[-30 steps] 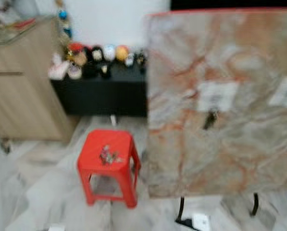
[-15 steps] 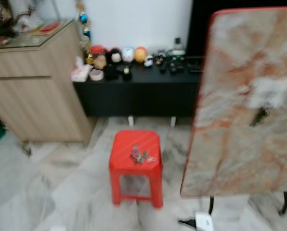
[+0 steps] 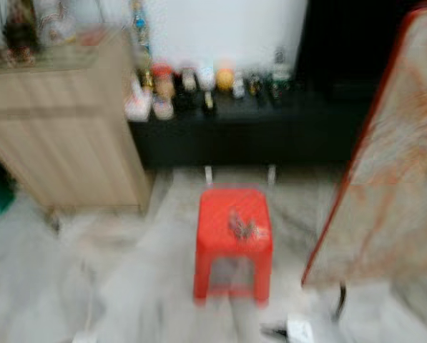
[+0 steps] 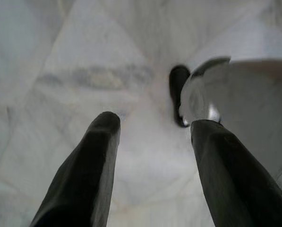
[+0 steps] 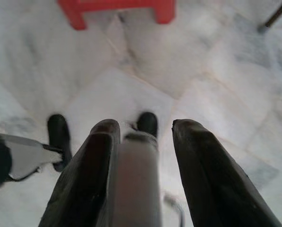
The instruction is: Hang keys on a hook
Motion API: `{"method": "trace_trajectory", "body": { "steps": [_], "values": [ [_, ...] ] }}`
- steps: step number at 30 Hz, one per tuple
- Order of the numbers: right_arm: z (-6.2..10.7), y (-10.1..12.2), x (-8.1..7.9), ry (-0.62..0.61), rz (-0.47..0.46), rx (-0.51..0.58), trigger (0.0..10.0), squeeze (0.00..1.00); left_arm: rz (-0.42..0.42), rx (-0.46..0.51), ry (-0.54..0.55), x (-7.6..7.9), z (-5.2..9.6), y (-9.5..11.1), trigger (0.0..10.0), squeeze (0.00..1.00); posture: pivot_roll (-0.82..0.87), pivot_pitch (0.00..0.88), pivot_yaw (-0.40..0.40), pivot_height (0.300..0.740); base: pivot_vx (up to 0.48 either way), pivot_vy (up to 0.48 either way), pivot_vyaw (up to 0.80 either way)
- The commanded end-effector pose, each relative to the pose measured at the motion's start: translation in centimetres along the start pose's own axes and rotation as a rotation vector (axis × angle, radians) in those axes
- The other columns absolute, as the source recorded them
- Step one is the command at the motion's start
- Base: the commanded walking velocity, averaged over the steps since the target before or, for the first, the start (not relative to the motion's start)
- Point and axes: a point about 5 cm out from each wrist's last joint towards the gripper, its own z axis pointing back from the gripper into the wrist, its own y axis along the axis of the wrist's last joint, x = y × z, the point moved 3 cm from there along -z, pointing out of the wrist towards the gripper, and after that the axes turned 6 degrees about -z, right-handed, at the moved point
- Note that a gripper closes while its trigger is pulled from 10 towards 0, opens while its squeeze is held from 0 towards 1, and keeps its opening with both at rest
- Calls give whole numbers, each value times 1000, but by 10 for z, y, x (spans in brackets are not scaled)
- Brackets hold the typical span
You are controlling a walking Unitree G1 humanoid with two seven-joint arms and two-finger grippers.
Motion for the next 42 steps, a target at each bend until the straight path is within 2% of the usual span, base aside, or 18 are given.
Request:
{"method": "trace_trajectory", "body": {
  "steps": [1,8,23,27,30,35,40,42],
  "values": [
    [1,4,8,-18,-4,14,10000,0,8,15,-10,3,-1,4,10000,0,19,0,18,740,0,0,0],
    [1,4,8,-17,-3,14,10000,0,23,21,-22,4,-1,4,10000,0,18,0,18,740,0,0,0],
    [1,5,6,-9,29,21,10000,0,10,16,-29,4,-1,3,10000,0,5,0,27,740,336,0,111],
    [1,5,6,-8,-5,25,10000,0,11,19,-29,4,-1,5,10000,0,6,0,25,740,381,0,272],
    [1,6,6,-6,26,17,10000,0,9,20,-31,4,-1,5,10000,0,9,0,22,740,382,0,0],
    [1,7,6,-8,9,23,10000,0,15,20,-28,4,-1,6,10000,0,4,0,25,740,382,0,0],
    [1,10,6,-15,-7,44,10000,0,18,26,-19,3,-1,7,10000,0,-2,0,28,740,0,0,0],
    [1,12,6,-17,-18,69,10000,0,44,46,-13,3,-1,9,10000,0,-5,0,27,740,0,0,0]
  ]
}}
